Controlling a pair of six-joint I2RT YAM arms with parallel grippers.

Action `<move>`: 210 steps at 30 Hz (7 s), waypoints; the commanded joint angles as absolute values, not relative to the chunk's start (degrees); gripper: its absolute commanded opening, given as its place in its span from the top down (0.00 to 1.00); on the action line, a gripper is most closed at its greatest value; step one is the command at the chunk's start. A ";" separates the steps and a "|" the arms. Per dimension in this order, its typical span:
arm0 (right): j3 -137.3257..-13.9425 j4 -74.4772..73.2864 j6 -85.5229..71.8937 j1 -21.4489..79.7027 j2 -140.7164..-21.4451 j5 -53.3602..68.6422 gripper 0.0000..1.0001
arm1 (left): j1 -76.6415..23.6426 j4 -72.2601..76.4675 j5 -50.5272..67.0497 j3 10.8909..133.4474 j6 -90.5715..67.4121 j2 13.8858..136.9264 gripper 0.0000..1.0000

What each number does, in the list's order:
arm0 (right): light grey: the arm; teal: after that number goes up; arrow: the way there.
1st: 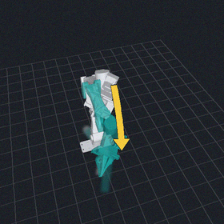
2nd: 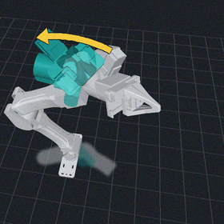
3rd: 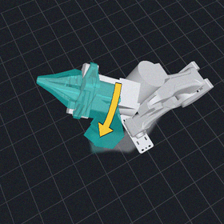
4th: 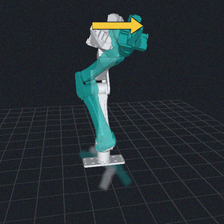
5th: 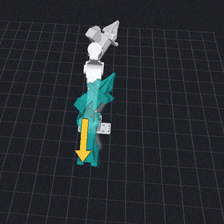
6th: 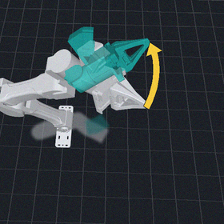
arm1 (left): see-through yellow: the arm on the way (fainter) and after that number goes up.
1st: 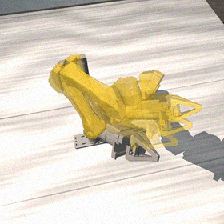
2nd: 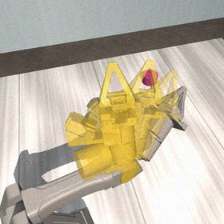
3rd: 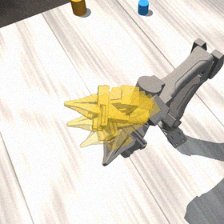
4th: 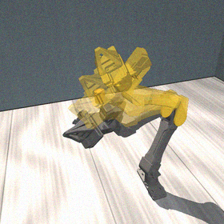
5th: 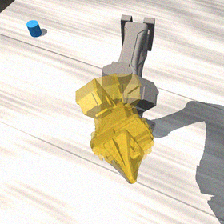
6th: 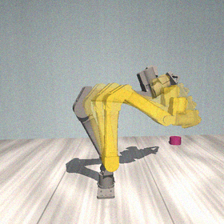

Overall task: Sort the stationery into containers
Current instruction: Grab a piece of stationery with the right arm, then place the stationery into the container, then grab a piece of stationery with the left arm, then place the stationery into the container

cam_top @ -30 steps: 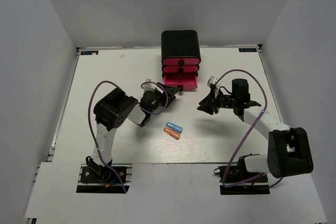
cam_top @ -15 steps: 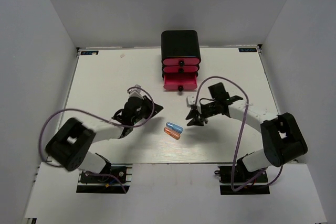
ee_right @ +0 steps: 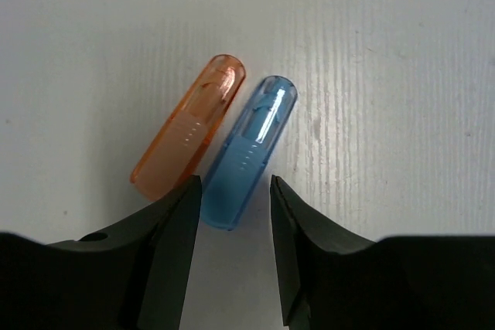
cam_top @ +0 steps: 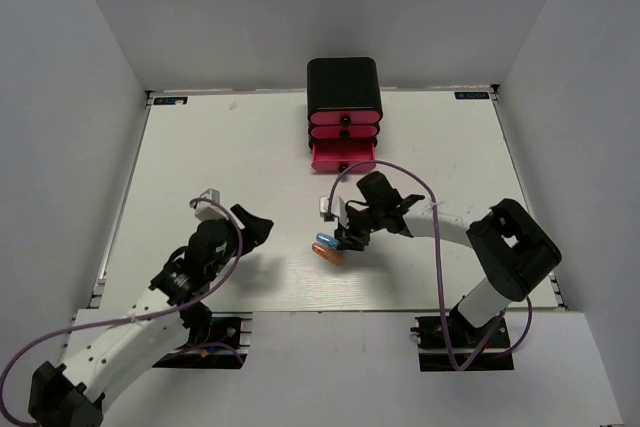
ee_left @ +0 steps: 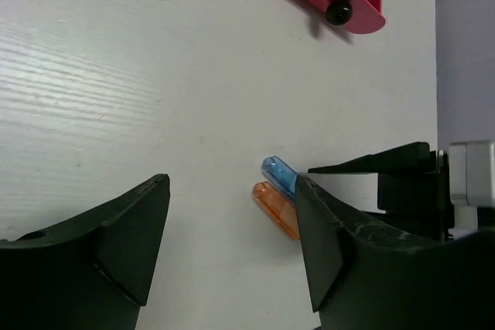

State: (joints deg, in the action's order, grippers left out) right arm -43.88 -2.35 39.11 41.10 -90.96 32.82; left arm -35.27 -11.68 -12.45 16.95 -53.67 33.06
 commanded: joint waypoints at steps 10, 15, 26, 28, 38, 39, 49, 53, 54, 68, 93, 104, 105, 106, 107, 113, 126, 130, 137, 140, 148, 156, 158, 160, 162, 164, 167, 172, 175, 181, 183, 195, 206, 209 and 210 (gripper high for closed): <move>-45.36 1.14 34.45 44.91 -92.55 24.09 0.48 | -35.42 -25.14 -18.72 13.10 -60.54 19.87 0.03; -43.60 1.14 33.84 45.88 -91.84 23.12 0.48 | -35.42 -25.14 -19.25 9.94 -64.07 14.25 0.00; -47.72 -2.46 33.66 45.79 -94.49 22.67 0.84 | -35.42 -14.87 -14.16 14.40 -50.66 26.85 0.02; -48.86 -2.55 33.58 45.62 -93.87 22.76 0.87 | -35.42 -12.14 -10.56 16.16 -47.13 32.05 0.03; -59.67 1.30 39.88 37.54 -88.15 18.28 0.92 | -35.42 -4.13 -1.14 26.19 -34.28 52.73 0.11; -60.03 2.36 41.90 37.01 -88.85 17.76 0.92 | -35.42 -4.13 -1.14 26.80 -35.06 53.60 0.13; -69.07 1.76 55.36 28.57 -97.55 17.67 0.92 | -35.95 -0.88 2.81 25.66 -41.04 56.43 0.14; -72.94 1.14 57.12 27.25 -101.50 18.10 0.90 | -35.95 -0.88 2.81 25.66 -41.04 55.20 0.14; -73.38 1.06 57.91 27.07 -102.56 18.11 0.90 | -35.95 -1.40 2.81 25.66 -41.04 55.20 0.14; -75.76 -3.42 59.07 26.28 -105.73 18.54 0.52 | -37.00 1.66 10.54 29.09 -31.21 59.76 0.14; -56.60 -7.47 36.91 14.95 -83.23 42.10 0.84 | -48.16 -12.91 29.53 48.16 10.54 86.22 0.44; -55.63 -6.77 32.96 11.95 -82.80 47.63 0.81 | -53.17 -13.90 18.20 48.16 12.30 92.54 0.39; -55.20 -6.68 32.79 11.69 -82.27 47.98 0.81 | -53.78 -13.89 16.45 48.16 12.30 92.55 0.39; -55.02 -6.59 32.87 11.52 -82.09 48.16 0.80 | -53.79 -13.19 15.65 48.16 12.30 93.33 0.39; -54.50 -6.50 32.96 11.34 -81.22 48.51 0.80 | -54.31 -13.18 14.95 48.77 12.30 93.34 0.39; -51.95 -5.72 32.44 9.94 -79.02 49.39 0.80 | -55.37 -13.71 11.70 50.53 13.36 95.71 0.43; -49.48 -4.83 31.38 7.65 -76.91 51.42 0.80 | -58.54 -14.85 -0.96 51.13 7.57 96.94 0.71; -49.48 -4.66 30.94 7.21 -76.73 51.16 0.76 | -57.93 -14.16 -0.54 54.57 2.91 97.47 0.87; -48.69 -4.48 30.67 6.59 -76.03 50.45 0.69 | -55.99 -11.25 -1.66 63.18 1.76 96.67 0.94; -48.16 -4.31 30.59 6.33 -75.59 50.19 0.69 | -53.53 -9.50 -3.51 68.88 1.76 98.43 0.95; -46.76 -3.87 30.85 5.36 -74.79 50.01 0.69 | -47.39 -4.66 -4.50 78.39 9.13 104.85 0.95; -46.32 -3.86 32.08 4.83 -74.36 49.92 0.69 | -43.68 -0.79 5.00 85.42 27.47 109.69 0.95; -46.14 -3.60 32.17 4.75 -74.53 50.01 0.68 | -43.16 -0.09 7.02 85.43 31.62 110.48 0.95; -46.32 -3.52 32.17 4.92 -74.62 49.75 0.68 | -43.15 0.53 7.03 85.43 35.32 111.09 0.95; -46.23 -3.51 32.43 4.66 -74.71 49.83 0.68 | -43.15 1.75 8.09 85.43 37.08 111.62 0.95; -46.32 -3.60 32.78 4.75 -74.79 49.75 0.68 | -43.15 1.76 8.79 86.65 38.75 112.76 0.95; -46.58 -3.87 32.96 4.74 -74.79 49.48 0.68 | -42.63 0.88 8.26 87.45 40.95 114.43 0.95; -46.76 -4.65 33.40 4.66 -75.15 49.57 0.68 | -42.63 4.04 5.02 86.92 43.24 116.37 0.95; -46.67 -4.92 33.49 4.66 -75.23 49.31 0.68 | -42.63 6.40 2.30 86.23 44.38 117.86 0.95; -46.76 -5.18 33.40 4.57 -75.24 49.48 0.68 | -42.63 9.84 0.09 85.08 45.52 118.92 0.94; -46.76 -5.18 33.40 4.48 -75.32 49.66 0.68 | -42.63 10.37 -0.44 84.56 45.53 118.92 0.91; -47.20 -5.80 33.31 4.66 -75.15 50.18 0.68 | -42.63 12.83 -4.13 81.91 46.05 118.92 0.77; -47.55 -6.85 33.40 4.66 -74.97 50.89 0.68 | -42.63 13.54 -4.66 83.06 46.05 118.92 0.49; -47.46 -7.21 33.92 4.48 -75.06 50.89 0.68 | -42.63 13.54 -5.18 83.06 46.05 118.92 0.43; -47.37 -7.29 34.01 4.57 -74.97 51.06 0.68 | -42.63 13.54 -5.19 82.53 46.05 118.31 0.43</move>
